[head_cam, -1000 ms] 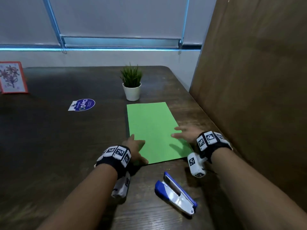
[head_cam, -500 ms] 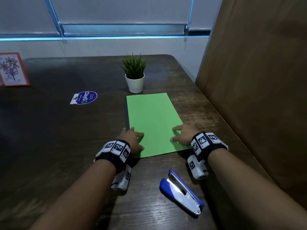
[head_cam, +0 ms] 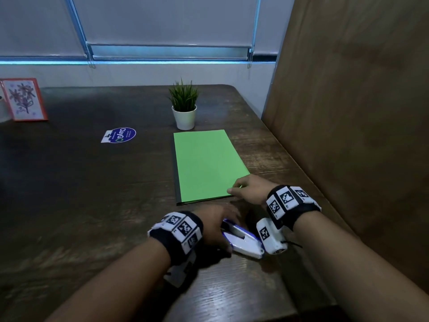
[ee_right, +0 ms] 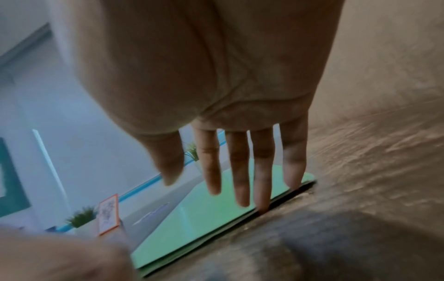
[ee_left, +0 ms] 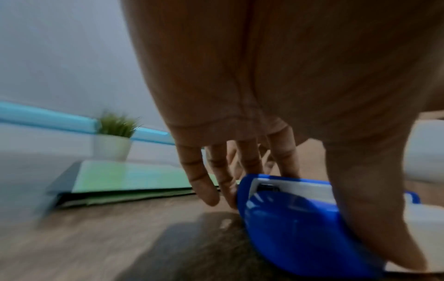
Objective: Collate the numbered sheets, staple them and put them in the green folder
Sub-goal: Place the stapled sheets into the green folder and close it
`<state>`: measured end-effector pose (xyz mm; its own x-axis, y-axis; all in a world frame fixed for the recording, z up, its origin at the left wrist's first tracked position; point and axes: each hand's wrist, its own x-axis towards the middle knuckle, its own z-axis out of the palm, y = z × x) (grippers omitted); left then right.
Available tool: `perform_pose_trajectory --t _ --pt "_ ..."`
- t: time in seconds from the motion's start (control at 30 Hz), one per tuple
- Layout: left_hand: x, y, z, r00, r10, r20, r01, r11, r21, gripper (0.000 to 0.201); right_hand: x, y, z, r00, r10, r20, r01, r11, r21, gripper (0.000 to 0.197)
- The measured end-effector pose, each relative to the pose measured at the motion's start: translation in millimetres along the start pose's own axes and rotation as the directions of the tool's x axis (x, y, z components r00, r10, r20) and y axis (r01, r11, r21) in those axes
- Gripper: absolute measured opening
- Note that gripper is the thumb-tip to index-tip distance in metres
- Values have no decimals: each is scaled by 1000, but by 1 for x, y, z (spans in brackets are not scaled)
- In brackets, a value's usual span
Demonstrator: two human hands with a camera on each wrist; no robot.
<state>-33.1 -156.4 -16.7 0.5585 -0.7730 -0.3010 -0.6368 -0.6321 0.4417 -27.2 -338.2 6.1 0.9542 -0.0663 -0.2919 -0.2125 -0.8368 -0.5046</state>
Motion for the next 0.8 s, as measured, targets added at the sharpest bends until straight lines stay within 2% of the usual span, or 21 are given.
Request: perform_pose_trajectory --t 0.1,0.2,0.27,0.37,0.4,0.47,0.53,0.57,0.6,0.63,0.67,0.7,0.73,0.8 --pt "-8 -16 -3 996 -64 -58 49 971 -233 49 -24 -10 -1 990 -46 137 40 998 48 54" --pt "-6 -33 -5 977 -188 -105 149 942 -300 45 -35 -20 4 955 -58 291 71 997 -33 68" --pt "2 -44 -8 957 -255 -137 191 911 -366 30 -31 -26 16 967 -70 244 117 976 -183 64" --pt "13 -56 -12 933 -306 -191 180 854 -488 24 -17 -32 35 973 -208 101 230 827 -512 31" --pt "17 -60 -15 914 -323 -248 157 841 -518 25 -12 -33 37 965 -258 49 241 795 -557 24" --pt "26 -71 -24 826 -392 -405 94 804 -587 31 2 -31 32 962 -266 -68 196 838 -509 17" --pt "33 -84 -37 708 -507 -492 109 767 -632 39 22 -30 22 963 -178 -203 92 922 -376 17" --pt "36 -92 -41 675 -538 -504 148 769 -622 41 36 -30 17 958 -121 -259 37 950 -309 17" --pt "40 -100 -43 684 -542 -489 208 787 -581 44 49 -31 14 952 -57 -301 -19 970 -244 18" --pt "42 -107 -44 733 -516 -443 285 825 -488 54 62 -32 12 942 13 -335 -77 981 -179 22" --pt "44 -114 -43 801 -485 -351 371 863 -344 69 73 -33 13 931 80 -356 -130 984 -120 27" --pt "44 -117 -42 848 -461 -261 422 886 -193 81 83 -33 15 921 137 -364 -176 982 -75 30" --pt "46 -122 -42 869 -447 -209 436 894 -99 86 91 -33 18 914 177 -364 -211 976 -56 32" --pt "48 -129 -48 874 -445 -194 427 895 -131 85 100 -34 25 912 209 -352 -257 962 -94 28"
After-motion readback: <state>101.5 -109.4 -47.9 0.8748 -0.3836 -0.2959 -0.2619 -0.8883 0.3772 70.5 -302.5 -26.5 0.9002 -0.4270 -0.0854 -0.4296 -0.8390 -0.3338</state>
